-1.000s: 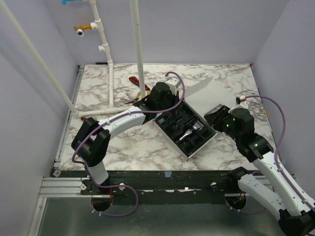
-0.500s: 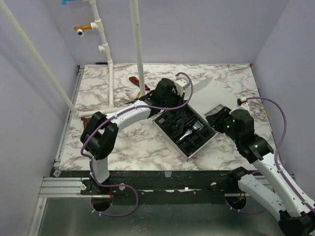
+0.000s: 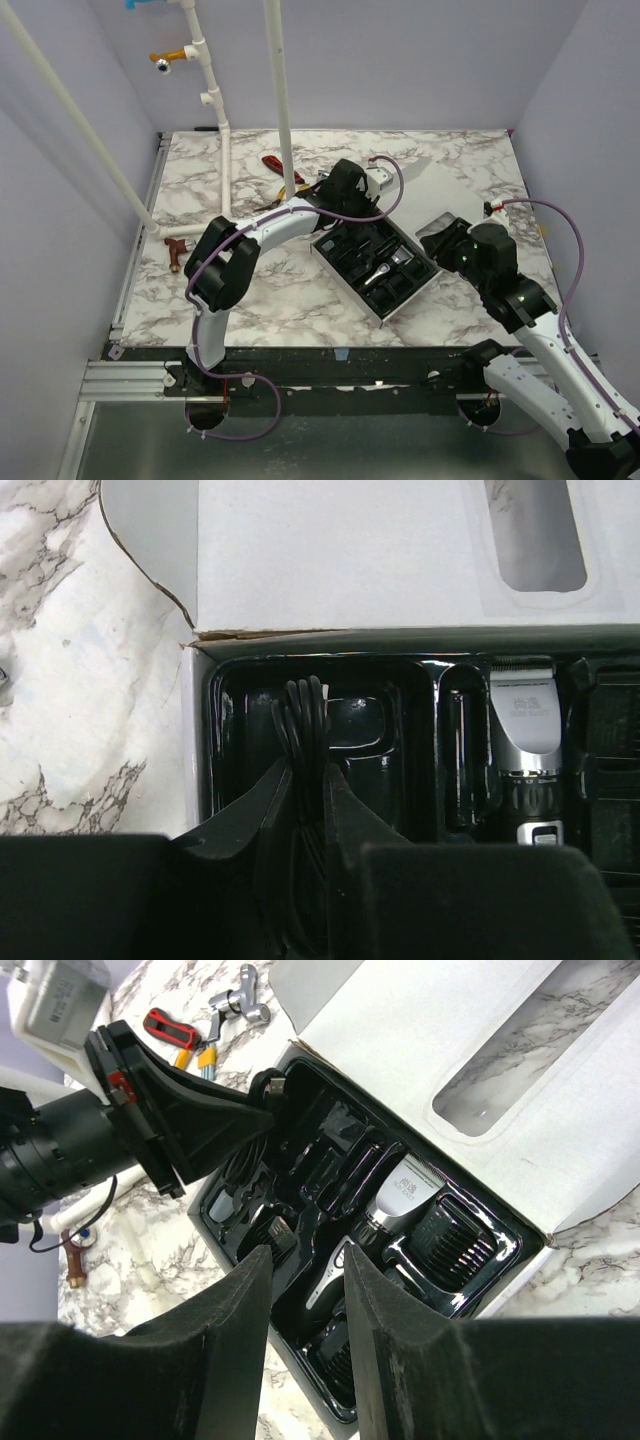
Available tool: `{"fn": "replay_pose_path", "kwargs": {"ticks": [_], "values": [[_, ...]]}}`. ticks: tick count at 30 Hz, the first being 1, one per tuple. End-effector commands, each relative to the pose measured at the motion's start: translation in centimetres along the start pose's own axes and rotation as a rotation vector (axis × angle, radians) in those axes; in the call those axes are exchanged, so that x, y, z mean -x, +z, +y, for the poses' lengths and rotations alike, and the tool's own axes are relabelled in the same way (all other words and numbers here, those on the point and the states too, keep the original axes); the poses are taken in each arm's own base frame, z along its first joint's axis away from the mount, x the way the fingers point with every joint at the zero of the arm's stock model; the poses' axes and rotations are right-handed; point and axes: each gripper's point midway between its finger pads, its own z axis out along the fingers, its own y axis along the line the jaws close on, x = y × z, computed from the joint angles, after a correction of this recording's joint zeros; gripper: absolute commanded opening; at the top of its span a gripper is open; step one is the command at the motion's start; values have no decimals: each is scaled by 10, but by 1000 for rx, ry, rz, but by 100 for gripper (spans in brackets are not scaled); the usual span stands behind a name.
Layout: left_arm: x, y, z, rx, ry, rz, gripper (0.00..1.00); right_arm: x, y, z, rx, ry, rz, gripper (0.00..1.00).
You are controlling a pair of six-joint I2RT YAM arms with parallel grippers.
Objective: Sort the hair-cutting tools
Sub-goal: Place the haircut tool in the storage box.
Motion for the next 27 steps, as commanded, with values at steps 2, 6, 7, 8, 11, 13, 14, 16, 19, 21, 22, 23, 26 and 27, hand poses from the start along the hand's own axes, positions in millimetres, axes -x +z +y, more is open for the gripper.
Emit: {"fn": "replay_pose_path", "kwargs": {"ticks": [2,6,7,8,11,13,14,16,19,21,22,23,26,27], "values": [[2,11,12,30,118,-25,17,-3,0,-7,-27,5,1,38],[-5,10,11,23,170,11,5,-2,-2,-8,-34,3,-2,38],[-4,9,10,26,160,11,3,-1,-2,-8,-34,5,-5,38],[-5,8,9,27,137,19,1,-2,-2,-8,-33,6,-6,38],[-4,10,9,58,19,21,0,-3,-1,-7,-25,20,-2,38],[0,11,13,110,-109,1,0,-5,0,-5,-21,29,7,38],[3,11,13,130,-183,-24,0,-6,1,-5,-19,30,13,38],[11,10,11,138,-293,-91,0,-7,1,-4,-17,35,15,38],[22,9,12,148,-458,-181,0,-5,-1,-3,-13,41,11,38],[26,12,14,161,-555,-218,0,-6,-2,-4,-13,46,10,38],[26,14,14,164,-610,-228,0,-6,-3,-4,-11,50,9,38],[23,18,16,174,-653,-229,0,-7,-3,-5,-11,51,12,38],[8,28,28,259,-746,-232,0,-9,-3,-5,-12,56,17,38],[4,29,33,284,-769,-243,0,-9,-4,-5,-11,55,17,38]]}}
